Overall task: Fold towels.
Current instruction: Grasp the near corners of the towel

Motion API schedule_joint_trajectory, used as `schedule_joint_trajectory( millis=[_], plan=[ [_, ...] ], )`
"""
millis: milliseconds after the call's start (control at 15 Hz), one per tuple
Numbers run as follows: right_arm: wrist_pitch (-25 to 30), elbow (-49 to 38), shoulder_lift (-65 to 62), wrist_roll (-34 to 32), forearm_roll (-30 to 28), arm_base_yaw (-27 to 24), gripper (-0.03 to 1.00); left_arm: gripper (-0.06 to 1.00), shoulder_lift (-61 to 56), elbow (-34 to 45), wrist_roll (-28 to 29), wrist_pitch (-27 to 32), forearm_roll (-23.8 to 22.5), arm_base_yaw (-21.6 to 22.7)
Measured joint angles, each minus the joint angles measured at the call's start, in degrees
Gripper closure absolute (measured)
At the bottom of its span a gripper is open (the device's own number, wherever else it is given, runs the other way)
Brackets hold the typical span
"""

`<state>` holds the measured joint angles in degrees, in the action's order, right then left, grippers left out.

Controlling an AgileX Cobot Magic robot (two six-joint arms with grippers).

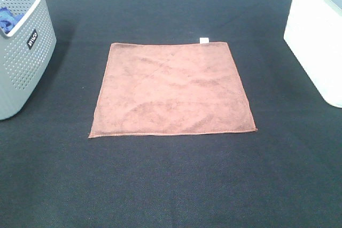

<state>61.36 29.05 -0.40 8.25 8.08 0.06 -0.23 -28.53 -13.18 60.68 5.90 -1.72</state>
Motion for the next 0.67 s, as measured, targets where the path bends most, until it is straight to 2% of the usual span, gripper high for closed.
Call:
schedule_joint_trajectory(
  millis=[667],
  plan=[
    [0.00, 0.00, 0.00, 0.00, 0.00, 0.00, 0.21, 0.36, 0.00, 0.00, 0.00, 0.00, 0.00, 0.00]
  ],
)
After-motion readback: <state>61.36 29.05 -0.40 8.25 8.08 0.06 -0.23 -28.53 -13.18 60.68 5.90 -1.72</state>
